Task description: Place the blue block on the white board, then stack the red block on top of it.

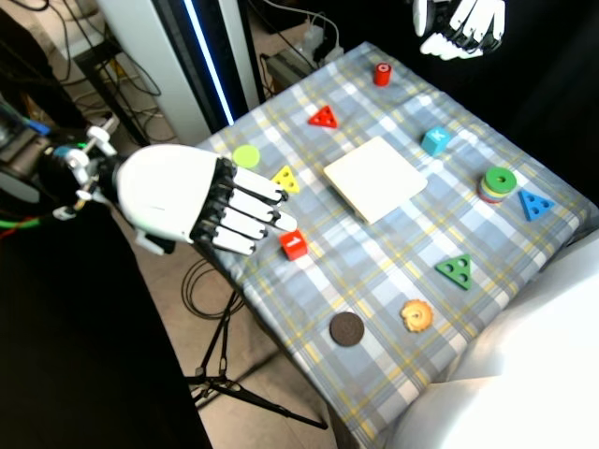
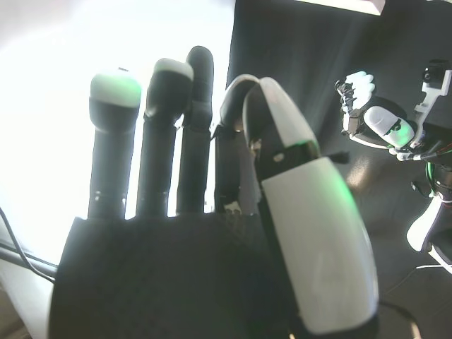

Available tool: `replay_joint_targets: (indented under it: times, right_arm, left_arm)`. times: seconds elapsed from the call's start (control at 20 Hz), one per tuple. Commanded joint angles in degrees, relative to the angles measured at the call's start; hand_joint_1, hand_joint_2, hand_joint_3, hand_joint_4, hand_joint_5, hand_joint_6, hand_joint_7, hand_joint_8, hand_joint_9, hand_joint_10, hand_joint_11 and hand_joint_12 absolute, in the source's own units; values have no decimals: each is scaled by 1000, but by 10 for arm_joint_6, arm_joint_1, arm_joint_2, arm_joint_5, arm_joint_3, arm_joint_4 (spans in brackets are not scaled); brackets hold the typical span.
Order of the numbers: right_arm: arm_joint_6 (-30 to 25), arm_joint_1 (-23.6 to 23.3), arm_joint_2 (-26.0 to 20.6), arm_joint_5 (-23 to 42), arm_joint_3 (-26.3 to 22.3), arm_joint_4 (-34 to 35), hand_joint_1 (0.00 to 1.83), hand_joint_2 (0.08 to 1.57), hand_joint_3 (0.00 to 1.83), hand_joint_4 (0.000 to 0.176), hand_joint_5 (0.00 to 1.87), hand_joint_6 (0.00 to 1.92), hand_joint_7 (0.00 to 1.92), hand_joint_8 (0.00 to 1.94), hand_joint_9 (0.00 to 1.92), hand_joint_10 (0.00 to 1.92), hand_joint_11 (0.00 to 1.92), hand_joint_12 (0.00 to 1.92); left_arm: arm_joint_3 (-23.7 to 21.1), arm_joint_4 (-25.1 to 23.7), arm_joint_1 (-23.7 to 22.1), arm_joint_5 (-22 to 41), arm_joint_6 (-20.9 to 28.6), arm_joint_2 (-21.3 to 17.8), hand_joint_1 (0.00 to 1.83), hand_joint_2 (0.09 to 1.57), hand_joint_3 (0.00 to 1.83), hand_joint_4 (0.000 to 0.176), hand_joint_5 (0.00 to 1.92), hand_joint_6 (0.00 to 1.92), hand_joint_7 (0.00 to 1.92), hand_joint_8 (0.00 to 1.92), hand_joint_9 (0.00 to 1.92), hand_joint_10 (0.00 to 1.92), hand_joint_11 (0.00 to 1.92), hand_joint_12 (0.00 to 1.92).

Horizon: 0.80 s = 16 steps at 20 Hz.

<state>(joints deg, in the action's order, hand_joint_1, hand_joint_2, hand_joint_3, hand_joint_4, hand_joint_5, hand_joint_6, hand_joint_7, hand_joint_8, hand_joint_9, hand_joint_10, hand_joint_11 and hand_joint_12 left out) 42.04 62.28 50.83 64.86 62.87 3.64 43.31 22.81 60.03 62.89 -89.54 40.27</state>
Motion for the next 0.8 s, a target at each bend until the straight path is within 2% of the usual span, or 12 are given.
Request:
replay_joint_targets:
  times: [0.0,0.1,0.15,0.3,0.35,0.45,0.5,0.55,0.65,0.75]
  right_arm:
    - [-2,-9,0,71,3,9,550,1315,13,1,588,7,480,7,465,23,257,558]
    - [-2,-11,0,71,3,4,552,1333,4,0,594,2,486,2,478,6,271,539]
    - [-2,-11,0,71,3,2,571,1339,3,0,590,0,485,1,478,4,273,535]
    - [-3,-14,0,72,2,-8,578,1347,5,0,600,5,487,2,486,6,285,535]
    - [-3,-14,0,72,1,-12,595,1349,3,0,602,4,488,2,490,6,291,530]
    - [-3,-15,0,72,1,-13,590,1349,0,0,612,2,499,3,501,3,321,486]
    - [-3,-15,0,72,1,-15,591,1350,0,0,615,3,503,4,506,5,325,482]
    - [-4,-16,-1,73,0,-18,602,1352,0,0,619,0,510,0,515,1,347,446]
    - [-6,-18,-1,73,0,-22,608,1355,2,0,616,0,510,0,515,0,351,432]
    - [-6,-19,-1,73,0,-23,609,1355,1,0,620,2,518,3,524,4,357,429]
  left_arm:
    - [5,-3,-6,65,3,-1,514,1061,9,176,339,3,230,1,226,15,3,470]
    - [11,-2,-9,49,-3,-1,572,1053,1,176,337,4,243,6,240,15,17,470]
    - [12,4,-17,39,-25,-1,588,1042,0,176,351,8,270,14,261,19,38,478]
    - [12,45,-60,-13,-181,15,595,1005,0,172,378,3,312,5,278,6,78,472]
    - [14,61,-72,-30,-233,24,595,999,0,175,378,3,315,4,282,6,93,475]
    - [15,66,-77,-35,-255,27,588,995,0,176,344,2,276,0,251,0,74,463]
    - [17,75,-83,-44,-288,32,613,983,0,176,357,6,277,1,256,2,81,463]
    - [21,94,-94,-60,-346,44,654,964,0,176,353,4,292,6,271,8,89,461]
    - [28,116,-107,-81,-422,60,737,920,0,176,354,2,330,2,316,3,142,364]
    - [42,132,-119,-108,-470,78,811,893,0,176,394,14,358,9,340,8,149,341]
